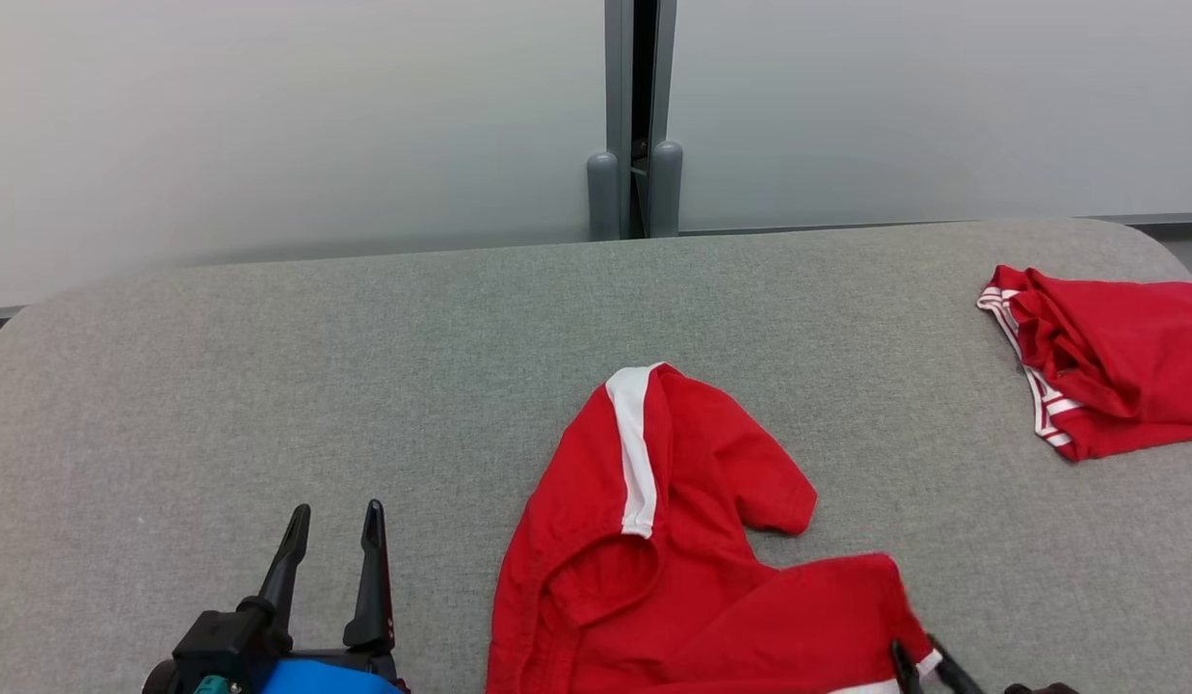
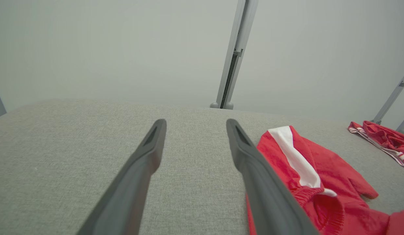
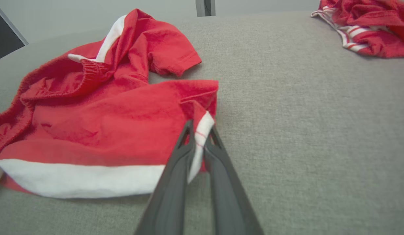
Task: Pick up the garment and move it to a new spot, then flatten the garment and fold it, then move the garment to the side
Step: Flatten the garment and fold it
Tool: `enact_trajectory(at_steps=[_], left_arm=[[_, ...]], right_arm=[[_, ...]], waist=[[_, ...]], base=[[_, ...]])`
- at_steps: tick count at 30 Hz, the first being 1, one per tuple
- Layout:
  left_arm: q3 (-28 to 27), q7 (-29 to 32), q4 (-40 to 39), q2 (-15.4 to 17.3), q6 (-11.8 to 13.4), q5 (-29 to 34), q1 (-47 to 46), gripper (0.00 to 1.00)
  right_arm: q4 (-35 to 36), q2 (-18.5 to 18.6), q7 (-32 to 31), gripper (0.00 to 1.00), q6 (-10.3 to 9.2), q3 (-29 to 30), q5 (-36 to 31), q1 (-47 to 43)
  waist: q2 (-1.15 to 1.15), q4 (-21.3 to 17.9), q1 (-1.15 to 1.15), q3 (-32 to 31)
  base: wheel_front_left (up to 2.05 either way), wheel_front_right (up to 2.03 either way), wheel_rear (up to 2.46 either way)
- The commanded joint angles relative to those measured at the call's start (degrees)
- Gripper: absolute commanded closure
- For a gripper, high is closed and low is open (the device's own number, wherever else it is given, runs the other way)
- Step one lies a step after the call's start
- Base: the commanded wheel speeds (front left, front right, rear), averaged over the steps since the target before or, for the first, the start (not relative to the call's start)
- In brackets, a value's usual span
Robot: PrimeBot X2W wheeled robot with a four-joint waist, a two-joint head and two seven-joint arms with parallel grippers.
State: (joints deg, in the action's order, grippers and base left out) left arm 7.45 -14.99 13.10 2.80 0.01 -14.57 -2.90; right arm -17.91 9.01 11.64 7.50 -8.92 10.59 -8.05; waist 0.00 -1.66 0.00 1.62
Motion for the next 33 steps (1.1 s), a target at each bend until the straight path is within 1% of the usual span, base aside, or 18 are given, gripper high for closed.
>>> enact_trajectory(at_steps=[1, 4, 6, 8, 13, 18, 19, 22, 33], left_arm=[[-0.26, -0.25, 0.14, 0.22, 0.07, 0.02, 0.47, 0.0], [-0.3, -0.24, 0.33, 0.22, -0.21, 0.29, 0.9, 0.0], [-0.45, -0.25, 0.35, 0.22, -0.33, 0.46, 0.96, 0.0], [-0.52, -0.25, 0.35, 0.22, -0.45, 0.57, 0.9, 0.0], [-0.44, -0.24, 0.39, 0.22, -0.53, 0.49, 0.69, 0.0], [0.06, -0.25, 0.22, 0.22, -0.51, 0.46, -0.05, 0.0], [0.06, -0.25, 0.22, 0.22, -0.51, 0.46, -0.05, 0.0], [0.28, -0.25, 0.17, 0.22, -0.38, 0.46, -0.48, 0.0], [0.43, -0.25, 0.22, 0.22, -0.2, 0.47, -1.39, 0.0]], right_arm=[[1.26, 0.3, 0.35, 0.0, -0.02, 1.29, -0.73, -0.62], [5.36, 0.99, 0.47, 0.0, -0.02, 4.9, -2.56, 1.32], [7.04, 1.58, -0.13, 0.0, -0.02, 5.49, -3.46, 2.69], [8.41, 2.08, -1.13, 0.0, -0.02, 5.25, -3.71, 4.03], [9.06, 3.78, -6.25, 0.0, -0.02, 2.85, -3.54, 7.8], [5.28, 5.36, -11.98, 0.0, -0.02, -0.51, -3.11, 9.65], [5.28, 5.36, -11.98, 0.0, -0.02, -0.51, -3.11, 9.65], [2.15, 5.33, -13.7, 0.0, -0.02, -1.6, -2.07, 10.07], [-10.45, 5.82, -13.74, 0.0, -0.02, -5.76, -0.43, 13.92]], waist=[[0.0, -0.11, 0.0, -0.14], [0.0, 0.12, 0.0, -0.68], [0.0, 0.38, 0.0, -0.77], [0.0, 0.67, 0.0, -0.79], [0.0, 1.56, 0.0, -0.57], [0.0, 2.7, 0.0, 0.19], [0.0, 2.7, 0.0, 0.19], [0.0, 3.36, 0.0, 0.77], [0.0, 4.44, 0.0, 2.21]], base=[[0.0, 0.0, 0.0], [0.0, 0.0, 0.0], [0.0, 0.0, 0.0], [0.0, 0.0, 0.0], [0.0, 0.0, 0.0], [0.0, 0.0, 0.0], [0.0, 0.0, 0.0], [0.0, 0.0, 0.0], [0.0, 0.0, 0.0]])
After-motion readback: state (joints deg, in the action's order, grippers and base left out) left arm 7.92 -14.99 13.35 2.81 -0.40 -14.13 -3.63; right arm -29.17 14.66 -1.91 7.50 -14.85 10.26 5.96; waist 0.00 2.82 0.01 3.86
